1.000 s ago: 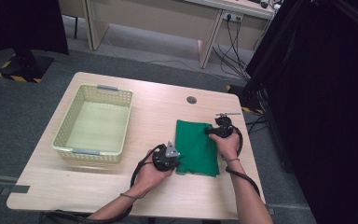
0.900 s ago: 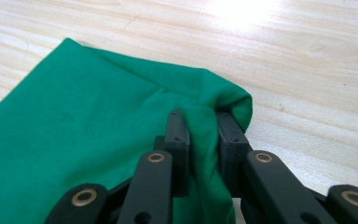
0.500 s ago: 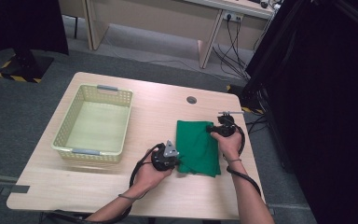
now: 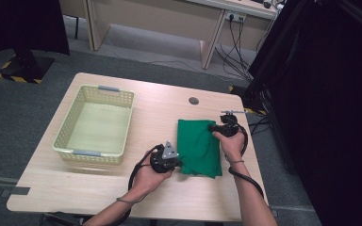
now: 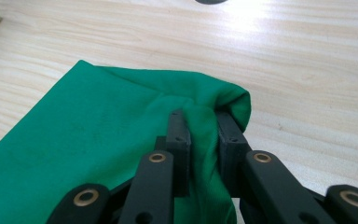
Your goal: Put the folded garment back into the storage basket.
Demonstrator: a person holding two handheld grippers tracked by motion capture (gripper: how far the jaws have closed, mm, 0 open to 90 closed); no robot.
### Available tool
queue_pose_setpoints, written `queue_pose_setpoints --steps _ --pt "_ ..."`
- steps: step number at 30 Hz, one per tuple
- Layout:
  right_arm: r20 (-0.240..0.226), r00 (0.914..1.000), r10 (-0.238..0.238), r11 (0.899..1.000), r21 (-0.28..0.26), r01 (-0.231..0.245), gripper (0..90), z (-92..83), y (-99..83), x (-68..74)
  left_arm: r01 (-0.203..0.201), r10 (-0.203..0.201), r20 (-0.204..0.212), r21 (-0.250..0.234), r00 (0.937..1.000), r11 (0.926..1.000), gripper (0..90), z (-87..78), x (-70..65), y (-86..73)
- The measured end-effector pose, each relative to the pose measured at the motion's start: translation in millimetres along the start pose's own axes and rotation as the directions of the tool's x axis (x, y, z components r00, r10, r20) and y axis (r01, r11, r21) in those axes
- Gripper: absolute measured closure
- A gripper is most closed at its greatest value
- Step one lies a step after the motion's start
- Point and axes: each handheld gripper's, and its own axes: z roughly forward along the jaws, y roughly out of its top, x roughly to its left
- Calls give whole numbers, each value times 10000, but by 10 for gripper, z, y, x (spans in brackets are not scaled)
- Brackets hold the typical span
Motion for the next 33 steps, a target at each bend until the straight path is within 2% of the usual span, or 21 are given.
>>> queue_pose_setpoints --steps 2,3,4,5,33 --pt "9 10000 -35 10000 -55 35 789 -13 20 24 11 -12 -57 -49 10000 10000 864 -21 10 -4" --pt "13 10000 -23 10000 -69 24 790 -16 26 34 334 -334 -107 38 9994 9994 864 -43 -9 -12" --pt "-6 10000 -36 10000 -91 36 789 -19 35 42 348 -347 -123 22 9993 9994 864 -51 -8 -11" --pt "-16 10000 -26 10000 -74 26 789 -22 41 51 -20 19 -119 -111 9999 9999 864 -54 18 0" --pt "-243 9991 -340 9980 -548 326 790 -68 306 371 -88 44 -740 -598 9972 9982 864 -391 112 74"
